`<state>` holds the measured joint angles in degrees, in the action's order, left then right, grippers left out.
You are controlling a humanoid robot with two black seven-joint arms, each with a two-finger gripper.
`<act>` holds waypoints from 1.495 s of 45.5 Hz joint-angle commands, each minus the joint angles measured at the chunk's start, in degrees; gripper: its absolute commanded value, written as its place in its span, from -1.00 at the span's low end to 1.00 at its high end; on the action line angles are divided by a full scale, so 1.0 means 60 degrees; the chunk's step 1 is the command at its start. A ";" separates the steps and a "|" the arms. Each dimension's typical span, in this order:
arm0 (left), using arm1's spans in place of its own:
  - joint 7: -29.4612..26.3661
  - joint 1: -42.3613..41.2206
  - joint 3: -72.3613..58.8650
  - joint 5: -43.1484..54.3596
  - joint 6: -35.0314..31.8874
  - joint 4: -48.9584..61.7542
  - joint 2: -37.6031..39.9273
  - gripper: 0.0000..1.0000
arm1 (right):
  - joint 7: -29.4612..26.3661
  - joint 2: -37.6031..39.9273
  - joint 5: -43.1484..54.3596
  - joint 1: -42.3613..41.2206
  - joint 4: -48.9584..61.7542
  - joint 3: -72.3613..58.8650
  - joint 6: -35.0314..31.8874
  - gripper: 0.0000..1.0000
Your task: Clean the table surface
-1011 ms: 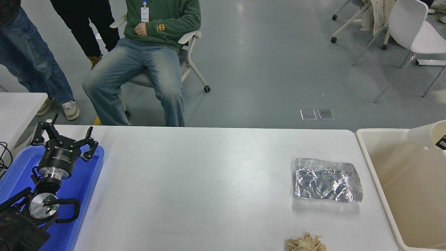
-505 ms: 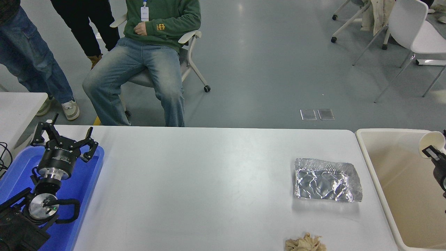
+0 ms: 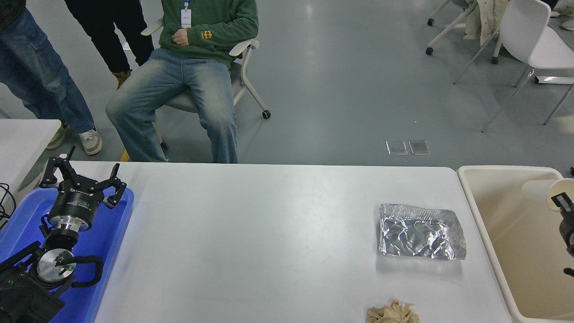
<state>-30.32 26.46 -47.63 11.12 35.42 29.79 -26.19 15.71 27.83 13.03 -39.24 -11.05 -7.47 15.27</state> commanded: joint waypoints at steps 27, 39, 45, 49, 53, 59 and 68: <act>0.0000 0.0000 -0.0001 0.0006 -0.0001 -0.0014 0.0000 1.00 | -0.0129 -0.0229 -0.0208 -0.0008 -0.0282 0.0731 -0.0113 1.00; 0.0000 0.0000 -0.0001 0.0006 -0.0001 0.0000 0.0000 1.00 | -0.0129 -0.0200 -0.0208 -0.0052 -0.0297 0.0819 -0.0084 1.00; 0.0000 0.0000 -0.0001 0.0006 -0.0001 0.0000 0.0000 1.00 | -0.0129 -0.0170 -0.0208 -0.0067 -0.0297 0.0819 -0.0098 1.00; 0.0000 0.0000 -0.0001 0.0006 -0.0001 0.0000 0.0000 1.00 | -0.0129 -0.0156 -0.0208 -0.0067 -0.0297 0.0819 -0.0098 1.00; 0.0000 0.0000 -0.0001 -0.0008 -0.0001 -0.0014 0.0000 1.00 | -0.0129 -0.0141 -0.0208 -0.0110 -0.0297 0.0863 -0.0098 1.00; 0.0000 0.0000 -0.0001 0.0006 -0.0001 -0.0014 0.0000 1.00 | -0.0129 -0.0112 -0.0208 -0.0242 -0.0312 0.1360 -0.0142 1.00; 0.0000 0.0014 0.0014 0.0006 -0.0001 -0.0014 0.0000 1.00 | -0.0129 0.0180 -0.0223 -0.0549 -0.0692 0.2547 -0.0537 1.00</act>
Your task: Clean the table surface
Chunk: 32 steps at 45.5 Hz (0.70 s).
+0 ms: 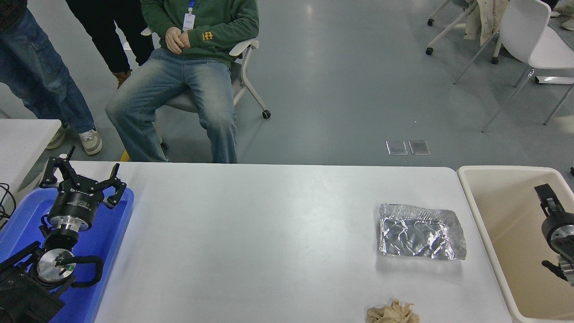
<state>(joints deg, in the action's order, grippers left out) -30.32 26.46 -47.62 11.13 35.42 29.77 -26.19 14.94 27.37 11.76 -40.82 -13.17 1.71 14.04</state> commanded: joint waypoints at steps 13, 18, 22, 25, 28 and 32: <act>0.0000 0.0000 -0.0003 0.0005 0.0000 0.0004 0.0000 1.00 | 0.0000 0.1034 -0.0012 -0.0887 -0.1509 0.1824 -0.0640 1.00; 0.0000 0.0000 -0.0003 -0.0010 0.0000 0.0004 0.0000 1.00 | 0.0000 0.1356 -0.0026 -0.0990 -0.2183 0.2423 -0.0743 1.00; 0.0000 0.0000 0.0012 -0.0010 0.0000 0.0003 0.0000 1.00 | 0.0000 0.1547 -0.0026 -0.1005 -0.2740 0.3053 -0.0874 1.00; 0.0000 0.0000 0.0012 0.0005 0.0000 0.0004 0.0000 1.00 | 0.0000 0.1577 -0.0026 -0.1034 -0.3121 0.3434 -0.0991 1.00; 0.0000 0.0000 -0.0003 -0.0010 0.0000 0.0003 0.0000 1.00 | 0.0000 0.1577 -0.0026 -0.1136 -0.3356 0.3640 -0.1050 1.00; 0.0000 0.0000 -0.0003 -0.0010 0.0000 -0.0011 0.0000 1.00 | 0.0000 0.1445 -0.0172 -0.1342 -0.3839 0.3933 -0.1050 1.00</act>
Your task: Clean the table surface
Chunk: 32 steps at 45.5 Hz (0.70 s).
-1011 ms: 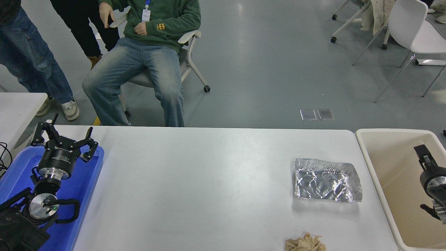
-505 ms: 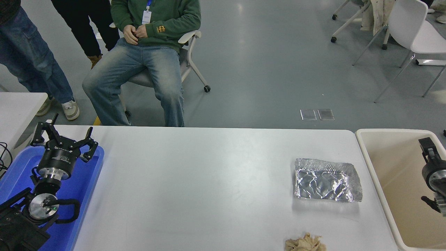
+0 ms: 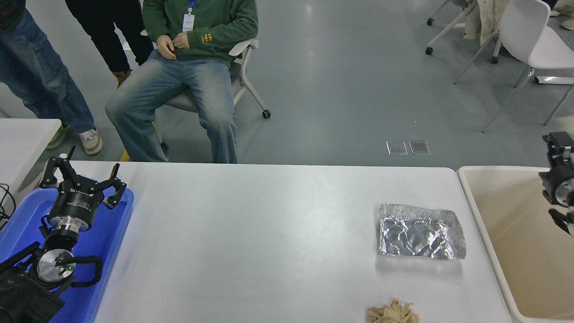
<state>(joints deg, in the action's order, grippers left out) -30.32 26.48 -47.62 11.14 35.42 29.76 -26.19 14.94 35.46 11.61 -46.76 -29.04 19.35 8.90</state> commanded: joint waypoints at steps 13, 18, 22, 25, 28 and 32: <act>0.0000 -0.0004 -0.0002 0.0004 0.0000 0.0005 0.0000 1.00 | 0.0059 -0.0870 -0.1818 -0.0235 -0.3011 0.1915 -0.0180 1.00; 0.0000 0.0010 -0.0002 0.0004 0.0000 0.0005 0.0000 1.00 | 0.0089 -0.1412 -0.1950 -0.0059 -0.3201 0.2486 -0.0180 1.00; 0.0000 -0.0004 -0.0002 0.0004 0.0000 -0.0009 0.0000 1.00 | 0.0089 -0.1967 -0.2257 0.0306 -0.3479 0.3202 -0.0194 1.00; 0.0000 0.0011 -0.0002 0.0004 0.0000 0.0005 0.0000 1.00 | 0.0103 -0.2305 -0.2316 0.0454 -0.3597 0.3497 -0.0194 1.00; 0.0000 -0.0004 -0.0002 0.0004 0.0015 -0.0009 0.0000 1.00 | 0.0103 -0.2598 -0.2331 0.0585 -0.3641 0.3732 -0.0194 1.00; 0.0000 -0.0004 -0.0002 -0.0011 0.0015 0.0005 0.0000 1.00 | 0.0103 -0.3096 -0.2331 0.0864 -0.3641 0.4068 -0.0224 1.00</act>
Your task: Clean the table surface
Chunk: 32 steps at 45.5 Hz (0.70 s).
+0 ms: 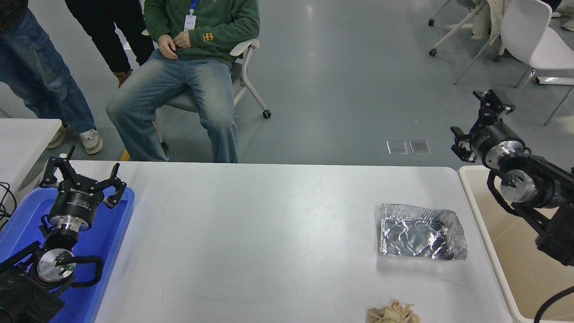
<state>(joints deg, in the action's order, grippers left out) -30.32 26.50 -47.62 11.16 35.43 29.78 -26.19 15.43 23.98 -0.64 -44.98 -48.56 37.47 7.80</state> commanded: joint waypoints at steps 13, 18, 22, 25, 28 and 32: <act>0.0000 -0.0007 -0.0002 -0.0014 0.0014 0.0003 0.0000 1.00 | 0.0035 -0.1989 -0.0683 0.1534 -0.0345 0.2353 -0.1359 1.00; 0.0000 -0.0007 -0.0002 0.0000 0.0014 0.0003 0.0000 1.00 | 0.0035 -0.2150 -0.1167 0.1856 -0.0271 0.2353 -0.1857 1.00; 0.0000 -0.0007 -0.0002 -0.0014 0.0014 0.0003 0.0000 1.00 | 0.0035 -0.2297 -0.1329 0.2091 -0.0227 0.2368 -0.2164 1.00; 0.0000 -0.0007 -0.0002 0.0000 0.0014 0.0003 0.0000 1.00 | 0.0035 -0.2399 -0.1329 0.2223 -0.0213 0.2368 -0.2238 1.00; 0.0000 -0.0007 -0.0002 0.0000 0.0014 0.0003 0.0000 1.00 | 0.0035 -0.2472 -0.1329 0.2340 -0.0213 0.2368 -0.2297 1.00; 0.0000 -0.0007 -0.0002 -0.0014 0.0014 0.0003 0.0000 1.00 | 0.0035 -0.2560 -0.1343 0.2457 -0.0198 0.2397 -0.2341 1.00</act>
<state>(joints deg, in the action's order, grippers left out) -30.32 26.45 -47.64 11.12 35.50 29.79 -26.19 15.64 10.79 -7.40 -33.15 -49.99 50.82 -3.70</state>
